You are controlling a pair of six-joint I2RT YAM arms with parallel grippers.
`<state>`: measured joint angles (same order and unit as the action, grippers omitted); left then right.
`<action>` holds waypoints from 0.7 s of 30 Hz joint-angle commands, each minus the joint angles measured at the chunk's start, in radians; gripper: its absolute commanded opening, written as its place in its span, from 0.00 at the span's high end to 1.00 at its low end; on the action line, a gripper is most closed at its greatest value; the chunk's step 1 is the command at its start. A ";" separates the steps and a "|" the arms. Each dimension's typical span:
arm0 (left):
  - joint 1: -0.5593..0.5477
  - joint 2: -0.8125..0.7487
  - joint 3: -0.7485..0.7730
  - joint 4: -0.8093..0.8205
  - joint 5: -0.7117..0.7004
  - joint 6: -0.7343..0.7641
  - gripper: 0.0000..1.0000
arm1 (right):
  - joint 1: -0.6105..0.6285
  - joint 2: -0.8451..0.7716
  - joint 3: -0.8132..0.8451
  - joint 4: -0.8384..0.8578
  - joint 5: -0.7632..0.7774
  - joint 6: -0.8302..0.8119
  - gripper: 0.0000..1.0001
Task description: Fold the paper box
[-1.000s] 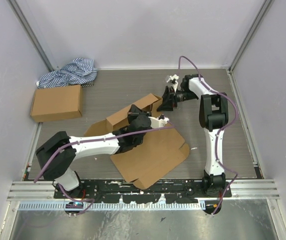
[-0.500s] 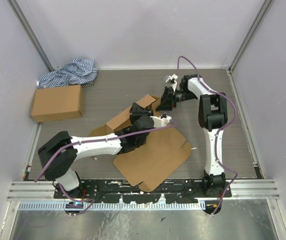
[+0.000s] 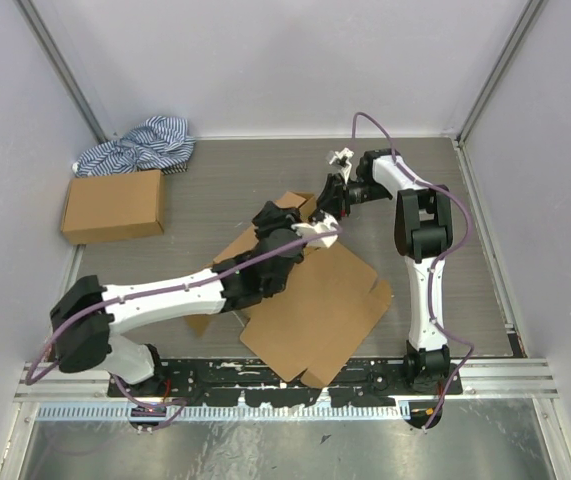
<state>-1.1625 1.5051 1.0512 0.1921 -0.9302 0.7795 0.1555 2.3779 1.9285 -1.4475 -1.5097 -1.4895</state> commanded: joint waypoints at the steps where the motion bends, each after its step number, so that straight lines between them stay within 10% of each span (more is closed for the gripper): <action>1: 0.058 -0.123 0.006 0.065 -0.018 -0.152 0.49 | -0.001 -0.009 0.024 -0.017 -0.030 0.003 0.92; 9: 0.384 -0.093 0.188 -0.443 0.179 -0.663 0.52 | 0.002 -0.014 0.017 -0.017 -0.039 -0.002 0.92; 21: 0.392 0.187 0.332 -0.727 0.261 -0.790 0.70 | 0.003 -0.025 0.013 -0.017 -0.029 0.003 0.91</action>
<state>-0.7704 1.7058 1.3758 -0.4400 -0.7010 0.0803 0.1555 2.3783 1.9285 -1.4475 -1.5146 -1.4899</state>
